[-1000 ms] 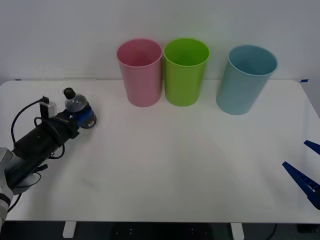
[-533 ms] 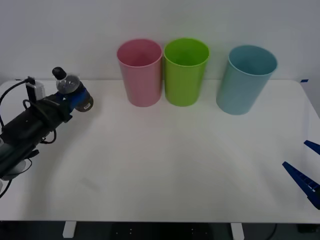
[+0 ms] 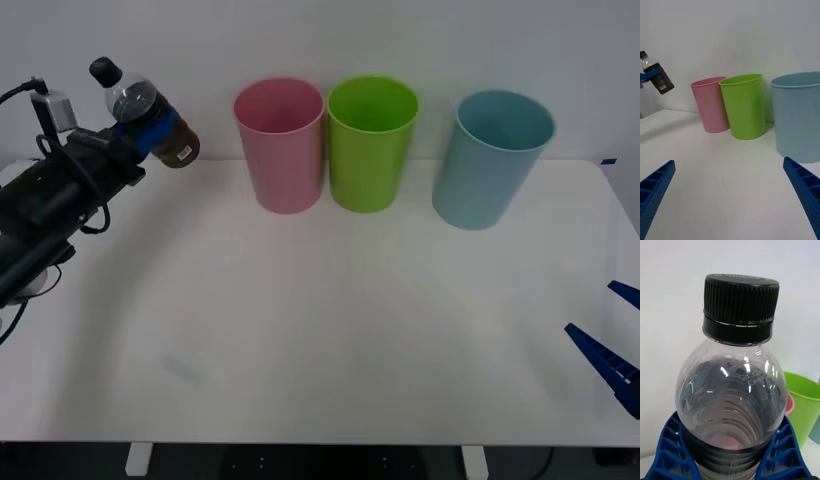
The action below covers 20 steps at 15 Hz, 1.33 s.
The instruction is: Grasp the object on the table and drop it into the matching bin: aluminum can to the light blue bin, PET bottle to the pink bin.
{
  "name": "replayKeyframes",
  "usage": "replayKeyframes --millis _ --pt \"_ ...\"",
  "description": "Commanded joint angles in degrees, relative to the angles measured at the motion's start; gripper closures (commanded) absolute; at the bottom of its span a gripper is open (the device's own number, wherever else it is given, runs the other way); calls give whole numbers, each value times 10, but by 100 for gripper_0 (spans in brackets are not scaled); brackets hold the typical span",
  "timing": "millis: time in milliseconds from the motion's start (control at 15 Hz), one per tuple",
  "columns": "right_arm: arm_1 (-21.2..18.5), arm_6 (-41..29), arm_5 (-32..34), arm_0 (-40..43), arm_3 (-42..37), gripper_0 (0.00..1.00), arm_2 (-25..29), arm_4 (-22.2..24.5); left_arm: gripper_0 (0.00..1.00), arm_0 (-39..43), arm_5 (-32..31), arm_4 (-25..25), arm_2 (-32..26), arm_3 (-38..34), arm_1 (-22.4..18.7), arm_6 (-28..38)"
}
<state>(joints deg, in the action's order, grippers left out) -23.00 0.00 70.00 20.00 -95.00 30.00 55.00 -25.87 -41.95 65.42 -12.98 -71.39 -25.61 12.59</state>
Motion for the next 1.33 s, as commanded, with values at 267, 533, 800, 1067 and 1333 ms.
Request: replayKeyframes --millis 267,533,800,1067,1333 --pt "0 0 0 0 0 0 0 0 100 -78 5 54 11 1 -8 77" --pt "0 0 0 0 0 0 0 0 100 -142 17 93 40 34 -8 89" --pt "0 0 0 0 0 0 0 0 100 -225 18 120 81 115 -7 87" --pt "0 0 0 0 0 0 0 0 100 -308 18 162 100 211 7 71" --pt "0 0 0 0 0 0 0 0 100 -353 24 211 100 260 35 58"
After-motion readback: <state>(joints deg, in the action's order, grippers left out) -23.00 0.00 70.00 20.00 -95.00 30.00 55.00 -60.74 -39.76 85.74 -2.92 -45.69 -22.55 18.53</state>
